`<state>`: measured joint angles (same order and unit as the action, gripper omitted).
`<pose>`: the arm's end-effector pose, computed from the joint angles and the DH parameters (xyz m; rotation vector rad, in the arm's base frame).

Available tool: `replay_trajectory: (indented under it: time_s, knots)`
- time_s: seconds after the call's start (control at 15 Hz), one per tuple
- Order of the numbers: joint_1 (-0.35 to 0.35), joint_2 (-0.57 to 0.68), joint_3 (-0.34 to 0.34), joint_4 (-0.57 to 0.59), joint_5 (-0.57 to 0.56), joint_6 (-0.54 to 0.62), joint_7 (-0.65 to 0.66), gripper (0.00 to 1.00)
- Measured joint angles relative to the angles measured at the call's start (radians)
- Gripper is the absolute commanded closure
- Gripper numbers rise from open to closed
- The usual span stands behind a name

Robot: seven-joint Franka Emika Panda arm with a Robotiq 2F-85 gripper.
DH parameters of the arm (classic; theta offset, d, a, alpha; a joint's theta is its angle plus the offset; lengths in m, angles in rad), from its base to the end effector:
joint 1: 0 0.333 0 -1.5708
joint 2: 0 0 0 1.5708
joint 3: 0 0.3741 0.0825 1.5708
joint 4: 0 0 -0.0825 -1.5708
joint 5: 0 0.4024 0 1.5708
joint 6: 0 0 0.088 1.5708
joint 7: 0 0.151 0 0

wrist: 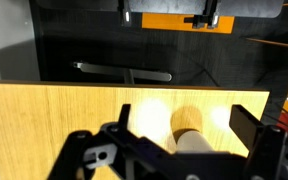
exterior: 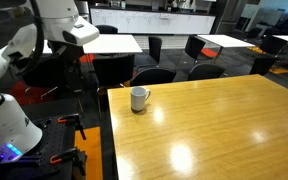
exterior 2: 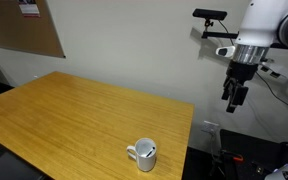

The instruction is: Take the marker out of the cup and put it on the table

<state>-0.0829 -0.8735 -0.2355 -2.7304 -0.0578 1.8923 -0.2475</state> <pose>0.2566 -0.0900 0.4476 -3.0246 -0.0415 -0.0792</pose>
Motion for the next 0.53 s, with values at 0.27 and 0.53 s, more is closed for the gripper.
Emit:
replay_trajectory:
  time_s: [0.27, 0.53]
  knots:
    - [0.001, 0.016, 0.046, 0.005, -0.007, 0.043, 0.002, 0.0]
    - [0.006, 0.044, 0.123, 0.044, -0.017, 0.043, 0.021, 0.0]
